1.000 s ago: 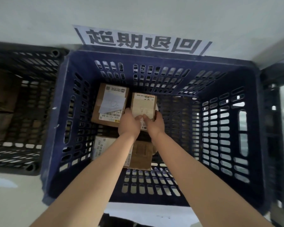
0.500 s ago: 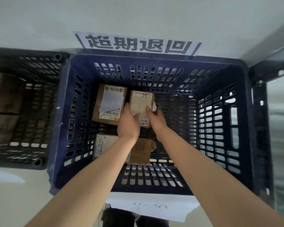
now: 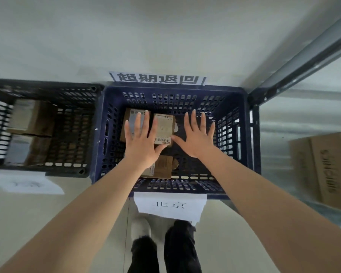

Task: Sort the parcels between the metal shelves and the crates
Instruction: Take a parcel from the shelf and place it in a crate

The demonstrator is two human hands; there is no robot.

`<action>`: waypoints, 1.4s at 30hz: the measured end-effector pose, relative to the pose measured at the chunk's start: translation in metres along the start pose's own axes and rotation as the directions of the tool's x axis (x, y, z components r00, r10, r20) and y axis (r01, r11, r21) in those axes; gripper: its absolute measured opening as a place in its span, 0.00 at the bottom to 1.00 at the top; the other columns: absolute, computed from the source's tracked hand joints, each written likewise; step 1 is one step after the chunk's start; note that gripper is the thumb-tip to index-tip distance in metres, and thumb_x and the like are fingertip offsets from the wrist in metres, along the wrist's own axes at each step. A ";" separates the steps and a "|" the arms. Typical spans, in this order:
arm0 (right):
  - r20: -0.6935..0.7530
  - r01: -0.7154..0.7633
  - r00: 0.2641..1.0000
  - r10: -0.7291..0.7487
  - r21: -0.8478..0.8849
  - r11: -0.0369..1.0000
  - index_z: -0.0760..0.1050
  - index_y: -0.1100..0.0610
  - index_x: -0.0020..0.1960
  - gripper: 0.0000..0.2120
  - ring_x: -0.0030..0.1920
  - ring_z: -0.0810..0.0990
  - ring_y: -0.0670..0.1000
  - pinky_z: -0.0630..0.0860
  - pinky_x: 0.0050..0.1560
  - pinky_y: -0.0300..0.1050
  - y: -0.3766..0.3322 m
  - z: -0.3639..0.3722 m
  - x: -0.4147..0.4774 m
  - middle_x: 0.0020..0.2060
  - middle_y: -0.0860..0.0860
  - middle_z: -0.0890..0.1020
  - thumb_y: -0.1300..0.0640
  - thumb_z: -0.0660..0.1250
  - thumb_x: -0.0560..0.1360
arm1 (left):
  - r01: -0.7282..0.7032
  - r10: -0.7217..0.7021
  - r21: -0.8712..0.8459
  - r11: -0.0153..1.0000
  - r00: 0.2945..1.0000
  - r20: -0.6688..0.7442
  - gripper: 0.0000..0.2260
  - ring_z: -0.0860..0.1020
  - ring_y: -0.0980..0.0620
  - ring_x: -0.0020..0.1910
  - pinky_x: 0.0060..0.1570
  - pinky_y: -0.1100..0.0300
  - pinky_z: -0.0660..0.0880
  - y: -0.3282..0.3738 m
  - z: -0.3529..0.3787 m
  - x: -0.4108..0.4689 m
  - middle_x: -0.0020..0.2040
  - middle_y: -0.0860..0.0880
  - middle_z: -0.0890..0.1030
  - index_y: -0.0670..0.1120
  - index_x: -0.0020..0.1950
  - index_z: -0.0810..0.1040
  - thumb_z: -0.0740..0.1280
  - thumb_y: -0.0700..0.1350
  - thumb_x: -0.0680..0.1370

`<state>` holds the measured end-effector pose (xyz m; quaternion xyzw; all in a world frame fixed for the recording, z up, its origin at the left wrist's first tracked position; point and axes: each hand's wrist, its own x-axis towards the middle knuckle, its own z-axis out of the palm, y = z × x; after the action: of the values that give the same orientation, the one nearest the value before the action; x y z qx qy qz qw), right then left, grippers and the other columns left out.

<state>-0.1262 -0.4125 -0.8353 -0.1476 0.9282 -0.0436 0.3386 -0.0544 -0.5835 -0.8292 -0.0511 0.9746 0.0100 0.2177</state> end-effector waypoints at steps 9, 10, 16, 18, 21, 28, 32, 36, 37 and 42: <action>-0.077 -0.065 0.995 0.066 0.018 0.998 0.32 0.52 0.80 0.42 0.78 0.31 0.60 0.33 0.74 0.66 0.001 0.022 -0.071 0.79 0.53 0.34 0.29 0.43 0.78 | -0.094 0.097 0.041 0.995 0.991 -0.096 0.40 0.26 0.41 0.74 0.69 0.39 0.27 0.006 0.000 -0.047 0.73 0.44 0.23 0.48 0.77 0.28 0.45 0.69 0.78; -0.087 -0.079 0.993 0.082 0.036 0.996 0.32 0.53 0.80 0.42 0.78 0.31 0.60 0.33 0.74 0.66 0.000 0.027 -0.084 0.80 0.53 0.34 0.29 0.43 0.78 | -0.114 0.117 0.043 0.993 0.989 -0.093 0.40 0.25 0.42 0.73 0.70 0.39 0.29 0.007 0.003 -0.056 0.73 0.44 0.23 0.48 0.78 0.29 0.45 0.69 0.78; -0.060 -0.151 0.986 0.157 0.090 0.984 0.30 0.53 0.80 0.43 0.78 0.30 0.60 0.34 0.75 0.67 0.000 0.068 -0.159 0.79 0.53 0.33 0.29 0.42 0.78 | -0.221 0.229 0.099 0.970 0.970 -0.084 0.37 0.31 0.40 0.77 0.73 0.38 0.33 0.021 0.016 -0.121 0.77 0.43 0.28 0.48 0.79 0.34 0.47 0.66 0.80; -0.061 -0.172 0.982 0.179 0.107 0.979 0.29 0.53 0.79 0.42 0.78 0.30 0.60 0.33 0.75 0.67 0.002 0.084 -0.181 0.79 0.53 0.33 0.29 0.42 0.78 | -0.249 0.262 0.128 0.960 0.960 -0.099 0.38 0.34 0.40 0.78 0.73 0.39 0.33 0.028 0.024 -0.140 0.79 0.42 0.33 0.46 0.80 0.36 0.47 0.66 0.80; -0.068 -0.184 0.979 0.192 0.108 0.977 0.31 0.53 0.80 0.43 0.78 0.31 0.60 0.32 0.74 0.66 0.008 0.105 -0.214 0.80 0.52 0.34 0.29 0.43 0.78 | -0.285 0.303 0.150 0.947 0.946 -0.113 0.39 0.41 0.39 0.79 0.73 0.40 0.33 0.041 0.038 -0.164 0.81 0.41 0.41 0.45 0.81 0.43 0.47 0.67 0.78; -0.040 -0.227 0.970 0.240 0.202 0.953 0.31 0.51 0.80 0.41 0.77 0.29 0.57 0.34 0.76 0.66 0.043 0.150 -0.309 0.79 0.49 0.33 0.31 0.46 0.79 | -0.380 0.418 0.193 0.905 0.878 -0.232 0.36 0.49 0.39 0.79 0.73 0.42 0.35 0.090 0.066 -0.222 0.81 0.41 0.49 0.45 0.81 0.49 0.48 0.65 0.79; 0.020 -0.307 0.951 0.310 0.214 0.927 0.31 0.52 0.80 0.41 0.77 0.29 0.58 0.33 0.75 0.65 0.061 0.167 -0.358 0.79 0.50 0.32 0.31 0.45 0.80 | -0.392 0.432 0.213 0.895 0.882 -0.189 0.37 0.39 0.42 0.79 0.71 0.45 0.26 0.120 0.075 -0.264 0.78 0.44 0.33 0.47 0.79 0.36 0.47 0.66 0.79; 0.028 -0.373 0.925 0.378 0.253 0.893 0.31 0.52 0.80 0.41 0.77 0.28 0.58 0.32 0.75 0.65 0.072 0.171 -0.398 0.79 0.49 0.32 0.31 0.46 0.79 | -0.462 0.504 0.227 0.857 0.844 -0.185 0.37 0.41 0.42 0.80 0.72 0.45 0.28 0.143 0.075 -0.297 0.80 0.42 0.37 0.46 0.79 0.37 0.45 0.66 0.79; 0.040 -0.391 0.918 0.395 0.264 0.882 0.30 0.51 0.80 0.42 0.77 0.28 0.58 0.32 0.75 0.66 0.073 0.169 -0.409 0.79 0.49 0.31 0.30 0.46 0.79 | -0.487 0.533 0.240 0.840 0.823 -0.195 0.37 0.42 0.41 0.80 0.73 0.44 0.30 0.150 0.070 -0.301 0.80 0.42 0.39 0.46 0.79 0.38 0.44 0.66 0.78; 0.011 -0.464 0.875 0.483 0.303 0.833 0.29 0.50 0.79 0.42 0.77 0.27 0.57 0.31 0.75 0.66 0.073 0.121 -0.459 0.78 0.48 0.30 0.29 0.44 0.78 | -0.521 0.588 0.280 0.806 0.758 -0.283 0.35 0.40 0.41 0.79 0.74 0.43 0.32 0.183 0.002 -0.323 0.80 0.41 0.39 0.44 0.81 0.40 0.43 0.65 0.81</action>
<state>0.2673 -0.2013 -0.6587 0.1406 0.9292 -0.1017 0.3262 0.2178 -0.3703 -0.6939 0.2604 0.9648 -0.0253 0.0285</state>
